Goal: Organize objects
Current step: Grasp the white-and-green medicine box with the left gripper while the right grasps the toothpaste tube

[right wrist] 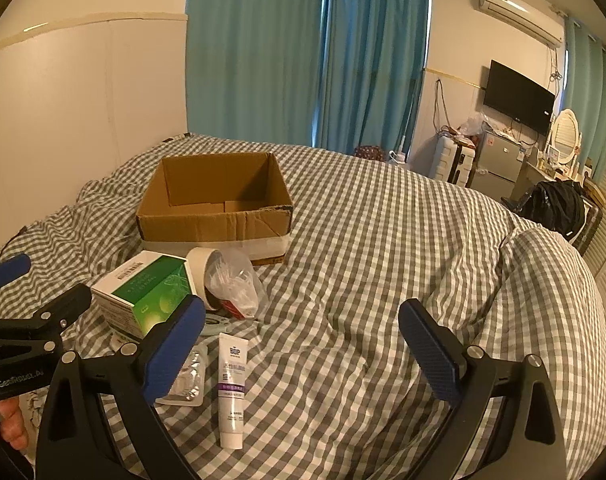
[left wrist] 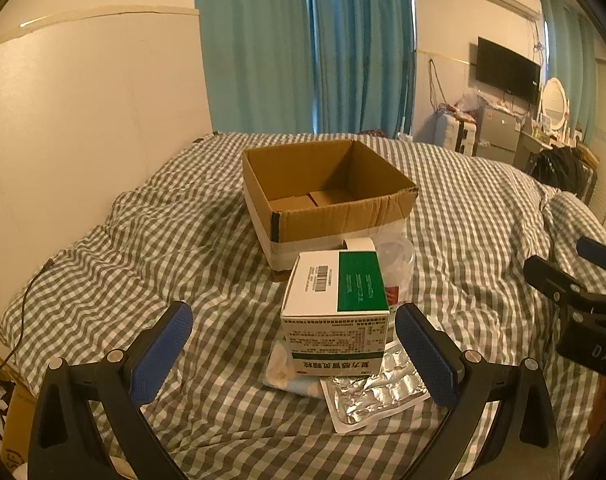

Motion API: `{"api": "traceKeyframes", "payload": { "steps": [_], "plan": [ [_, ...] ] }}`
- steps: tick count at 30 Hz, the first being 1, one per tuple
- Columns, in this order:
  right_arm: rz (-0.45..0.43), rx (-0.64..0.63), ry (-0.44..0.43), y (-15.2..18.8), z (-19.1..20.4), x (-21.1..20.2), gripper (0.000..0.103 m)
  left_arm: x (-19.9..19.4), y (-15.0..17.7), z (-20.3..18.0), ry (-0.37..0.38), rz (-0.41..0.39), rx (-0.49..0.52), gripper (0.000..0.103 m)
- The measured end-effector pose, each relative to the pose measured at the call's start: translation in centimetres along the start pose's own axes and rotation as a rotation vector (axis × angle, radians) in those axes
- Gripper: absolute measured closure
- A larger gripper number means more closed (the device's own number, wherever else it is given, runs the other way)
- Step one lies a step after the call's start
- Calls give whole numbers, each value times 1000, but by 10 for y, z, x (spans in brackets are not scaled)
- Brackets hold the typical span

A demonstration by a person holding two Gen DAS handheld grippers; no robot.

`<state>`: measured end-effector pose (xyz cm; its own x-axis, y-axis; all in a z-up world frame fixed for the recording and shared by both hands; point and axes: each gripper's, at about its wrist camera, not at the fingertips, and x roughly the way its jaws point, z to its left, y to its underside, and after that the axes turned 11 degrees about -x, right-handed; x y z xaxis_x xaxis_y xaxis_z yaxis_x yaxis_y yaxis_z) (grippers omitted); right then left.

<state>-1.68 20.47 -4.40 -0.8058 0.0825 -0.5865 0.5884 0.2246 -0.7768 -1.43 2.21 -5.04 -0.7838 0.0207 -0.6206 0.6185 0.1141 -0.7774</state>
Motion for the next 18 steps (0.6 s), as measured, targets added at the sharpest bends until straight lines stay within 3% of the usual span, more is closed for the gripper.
{"api": "traceKeyframes", "payload": {
  "steps": [11, 18],
  "plan": [
    [56, -13, -33, -2, 2, 24, 5, 39, 8, -8, 63, 97, 14, 0],
    [164, -14, -100, 14, 8, 60, 10, 68, 20, -19, 44, 115, 68, 0]
  ]
}}
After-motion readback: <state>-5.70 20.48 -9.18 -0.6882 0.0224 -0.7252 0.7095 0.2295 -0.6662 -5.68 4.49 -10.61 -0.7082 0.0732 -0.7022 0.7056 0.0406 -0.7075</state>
